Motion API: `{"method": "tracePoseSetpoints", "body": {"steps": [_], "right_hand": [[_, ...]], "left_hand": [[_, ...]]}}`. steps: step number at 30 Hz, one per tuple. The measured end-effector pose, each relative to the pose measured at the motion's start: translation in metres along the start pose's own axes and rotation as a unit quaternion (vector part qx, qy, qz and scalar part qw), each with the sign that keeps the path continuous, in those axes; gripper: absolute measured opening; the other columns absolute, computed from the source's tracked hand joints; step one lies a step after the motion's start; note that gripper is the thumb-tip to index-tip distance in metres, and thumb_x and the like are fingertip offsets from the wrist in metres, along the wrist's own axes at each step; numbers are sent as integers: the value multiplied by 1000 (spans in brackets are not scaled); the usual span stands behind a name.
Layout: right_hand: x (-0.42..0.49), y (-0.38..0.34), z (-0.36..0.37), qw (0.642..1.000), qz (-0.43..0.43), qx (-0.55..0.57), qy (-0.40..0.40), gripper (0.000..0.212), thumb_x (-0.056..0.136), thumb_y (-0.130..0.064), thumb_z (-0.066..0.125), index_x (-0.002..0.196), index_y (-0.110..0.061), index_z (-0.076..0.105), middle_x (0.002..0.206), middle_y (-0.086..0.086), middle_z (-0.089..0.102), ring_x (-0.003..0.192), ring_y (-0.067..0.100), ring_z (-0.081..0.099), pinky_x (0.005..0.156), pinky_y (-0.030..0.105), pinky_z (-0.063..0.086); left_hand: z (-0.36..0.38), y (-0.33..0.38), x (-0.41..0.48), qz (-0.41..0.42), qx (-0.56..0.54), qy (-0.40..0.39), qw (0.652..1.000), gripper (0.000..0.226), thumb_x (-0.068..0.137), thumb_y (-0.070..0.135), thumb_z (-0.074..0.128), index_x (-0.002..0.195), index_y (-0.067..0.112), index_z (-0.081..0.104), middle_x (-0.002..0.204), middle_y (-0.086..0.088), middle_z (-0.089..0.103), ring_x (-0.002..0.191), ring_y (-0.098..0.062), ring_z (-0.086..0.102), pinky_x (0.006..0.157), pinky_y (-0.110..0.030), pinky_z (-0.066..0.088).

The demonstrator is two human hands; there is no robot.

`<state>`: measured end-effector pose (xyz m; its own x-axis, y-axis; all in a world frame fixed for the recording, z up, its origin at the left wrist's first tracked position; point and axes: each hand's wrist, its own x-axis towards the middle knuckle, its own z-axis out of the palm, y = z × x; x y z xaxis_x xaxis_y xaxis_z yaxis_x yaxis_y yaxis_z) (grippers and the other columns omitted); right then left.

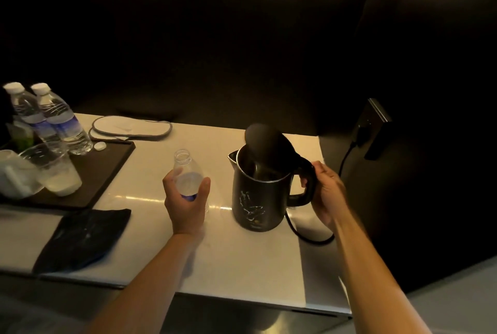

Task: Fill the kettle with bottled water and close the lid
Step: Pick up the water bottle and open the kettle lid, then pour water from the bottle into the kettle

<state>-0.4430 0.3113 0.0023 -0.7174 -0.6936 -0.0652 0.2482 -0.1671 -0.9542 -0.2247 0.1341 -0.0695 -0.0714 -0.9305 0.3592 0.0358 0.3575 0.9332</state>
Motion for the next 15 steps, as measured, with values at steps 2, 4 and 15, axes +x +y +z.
{"method": "tracePoseSetpoints", "body": {"steps": [2,4,15], "right_hand": [[-1,0,-1,1000,1,-3,-2,34,109,-26,38,91,-11,62,70,5,53,65,15,50,78,33,38],[-3,-2,-1,1000,9,-6,6,33,108,-29,39,93,-12,62,71,4,55,67,15,53,81,33,39],[-22,-32,34,923,-158,-345,-71,68,81,-67,60,142,-40,43,134,-20,48,117,-6,47,82,10,45]], "left_hand": [[0,3,0,0,5,-2,1000,63,86,32,80,136,22,43,135,-1,52,117,-16,54,81,0,45],[0,7,0,0,3,-5,1000,65,84,38,80,136,21,43,134,-1,52,112,-3,56,82,1,44],[0,18,15,33,15,-14,999,71,78,49,72,131,8,49,120,-4,56,105,18,53,80,1,43]]}}
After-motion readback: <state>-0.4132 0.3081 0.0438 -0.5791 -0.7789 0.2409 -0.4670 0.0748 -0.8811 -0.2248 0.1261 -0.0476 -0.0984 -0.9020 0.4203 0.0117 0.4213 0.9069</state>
